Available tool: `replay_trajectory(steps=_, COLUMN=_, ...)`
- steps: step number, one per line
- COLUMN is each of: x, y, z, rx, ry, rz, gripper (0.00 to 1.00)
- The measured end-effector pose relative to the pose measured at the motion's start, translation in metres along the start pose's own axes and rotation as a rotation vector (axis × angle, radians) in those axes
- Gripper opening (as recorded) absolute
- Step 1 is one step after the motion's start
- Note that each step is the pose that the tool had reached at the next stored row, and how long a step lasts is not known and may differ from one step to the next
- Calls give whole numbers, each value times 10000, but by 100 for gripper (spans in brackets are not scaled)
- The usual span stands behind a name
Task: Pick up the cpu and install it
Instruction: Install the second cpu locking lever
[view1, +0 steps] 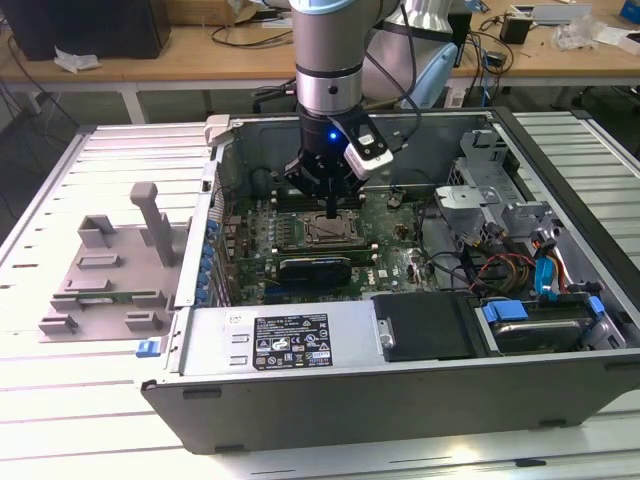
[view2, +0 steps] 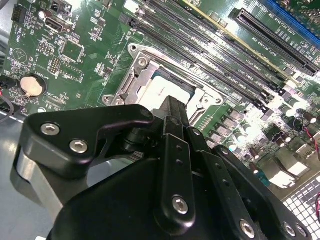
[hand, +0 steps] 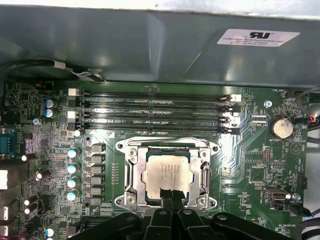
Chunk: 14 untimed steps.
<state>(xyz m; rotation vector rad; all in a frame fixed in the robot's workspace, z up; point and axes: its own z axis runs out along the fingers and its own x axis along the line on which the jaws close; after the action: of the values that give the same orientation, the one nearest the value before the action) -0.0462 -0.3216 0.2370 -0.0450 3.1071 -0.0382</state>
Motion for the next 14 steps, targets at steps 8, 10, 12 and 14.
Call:
replay_trajectory(steps=8, x=0, y=-5, z=1, rx=11, ry=0, rz=1, gripper=11)
replay_trajectory(steps=10, x=1, y=-16, z=0, rx=12, ry=1, rz=0, gripper=11)
replay_trajectory(steps=12, x=1, y=-35, z=1, rx=11, ry=1, rz=0, gripper=11)
replay_trajectory(steps=14, x=2, y=-47, z=1, rx=11, ry=0, rz=1, gripper=11)
